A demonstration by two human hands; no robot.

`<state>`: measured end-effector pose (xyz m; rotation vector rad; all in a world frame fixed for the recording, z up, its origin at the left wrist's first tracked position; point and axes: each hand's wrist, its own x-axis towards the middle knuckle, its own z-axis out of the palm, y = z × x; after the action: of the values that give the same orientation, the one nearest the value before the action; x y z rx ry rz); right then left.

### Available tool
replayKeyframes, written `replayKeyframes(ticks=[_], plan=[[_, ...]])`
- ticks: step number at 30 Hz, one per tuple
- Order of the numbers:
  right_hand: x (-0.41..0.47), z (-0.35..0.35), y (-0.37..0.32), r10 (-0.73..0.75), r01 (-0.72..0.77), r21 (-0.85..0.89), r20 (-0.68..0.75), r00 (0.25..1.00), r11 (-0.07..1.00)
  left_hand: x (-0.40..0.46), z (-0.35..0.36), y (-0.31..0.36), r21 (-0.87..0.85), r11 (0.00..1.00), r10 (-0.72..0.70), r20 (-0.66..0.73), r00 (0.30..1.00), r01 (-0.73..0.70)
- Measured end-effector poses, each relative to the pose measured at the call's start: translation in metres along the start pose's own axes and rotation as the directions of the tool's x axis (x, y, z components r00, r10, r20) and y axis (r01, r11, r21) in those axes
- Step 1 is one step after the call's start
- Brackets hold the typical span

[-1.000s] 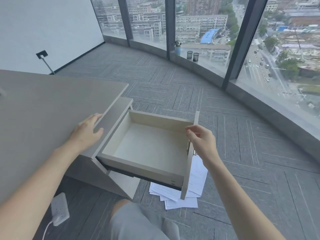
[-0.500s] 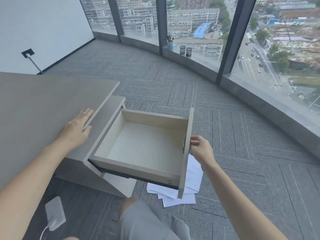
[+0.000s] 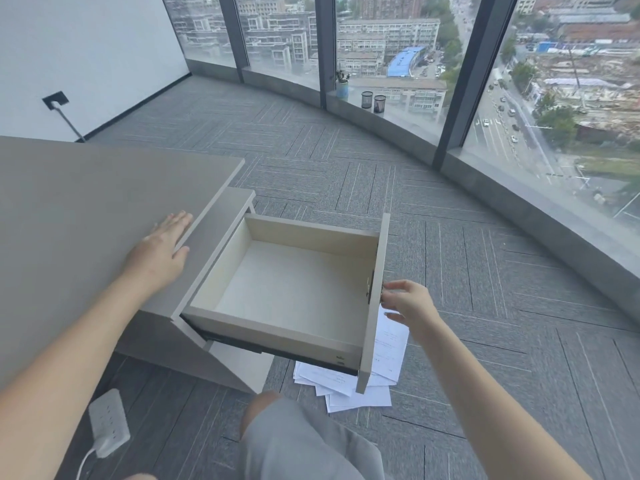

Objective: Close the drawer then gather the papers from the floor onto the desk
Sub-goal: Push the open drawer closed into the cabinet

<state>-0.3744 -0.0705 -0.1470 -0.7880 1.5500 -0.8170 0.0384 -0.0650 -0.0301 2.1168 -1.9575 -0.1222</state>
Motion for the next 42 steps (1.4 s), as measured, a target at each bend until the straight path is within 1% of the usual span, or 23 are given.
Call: replayKeyframes(ticks=[2, 4, 9, 13, 17, 26, 33, 36, 42], plan=[[0.0, -0.001, -0.003, 0.066, -0.053, -0.112, 0.117, 0.991, 0.992, 0.001, 0.001, -0.001, 0.005, 1.0, 0.001, -0.007, 1.0, -0.001], [0.002, 0.001, -0.004, 0.12, -0.085, -0.174, 0.199, 0.973, 0.981, 0.001, 0.002, -0.002, 0.008, 1.0, 0.001, -0.004, 1.0, -0.001], [0.004, 0.028, -0.01, 0.184, -0.113, -0.244, 0.291, 0.939, 0.963, 0.002, 0.003, -0.004, 0.0, 1.0, -0.001, -0.004, 1.0, 0.001], [0.005, 0.048, -0.015, 0.189, -0.077, -0.312, 0.348, 0.918, 0.947, 0.003, 0.003, -0.005, 0.0, 1.0, -0.004, -0.005, 1.0, 0.004], [0.01, 0.064, -0.02, 0.177, -0.031, -0.364, 0.374, 0.91, 0.931, 0.004, 0.004, -0.006, 0.015, 1.0, 0.002, -0.009, 1.0, -0.002], [0.024, 0.109, -0.033, 0.225, -0.028, -0.435, 0.409, 0.884, 0.9, 0.004, 0.006, -0.009, 0.023, 0.999, 0.023, -0.031, 0.999, -0.022], [0.025, 0.144, -0.04, 0.218, 0.011, -0.489, 0.409, 0.886, 0.872, 0.002, 0.009, -0.007, 0.078, 0.997, 0.007, -0.038, 0.999, -0.004], [0.026, 0.157, -0.042, 0.232, 0.003, -0.493, 0.415, 0.88, 0.87, 0.002, 0.009, -0.006, 0.09, 0.996, 0.0, -0.043, 0.999, 0.004], [0.028, 0.182, -0.045, 0.232, 0.006, -0.493, 0.419, 0.878, 0.87, 0.003, 0.01, -0.01, 0.095, 0.995, 0.033, -0.035, 0.999, -0.03]])
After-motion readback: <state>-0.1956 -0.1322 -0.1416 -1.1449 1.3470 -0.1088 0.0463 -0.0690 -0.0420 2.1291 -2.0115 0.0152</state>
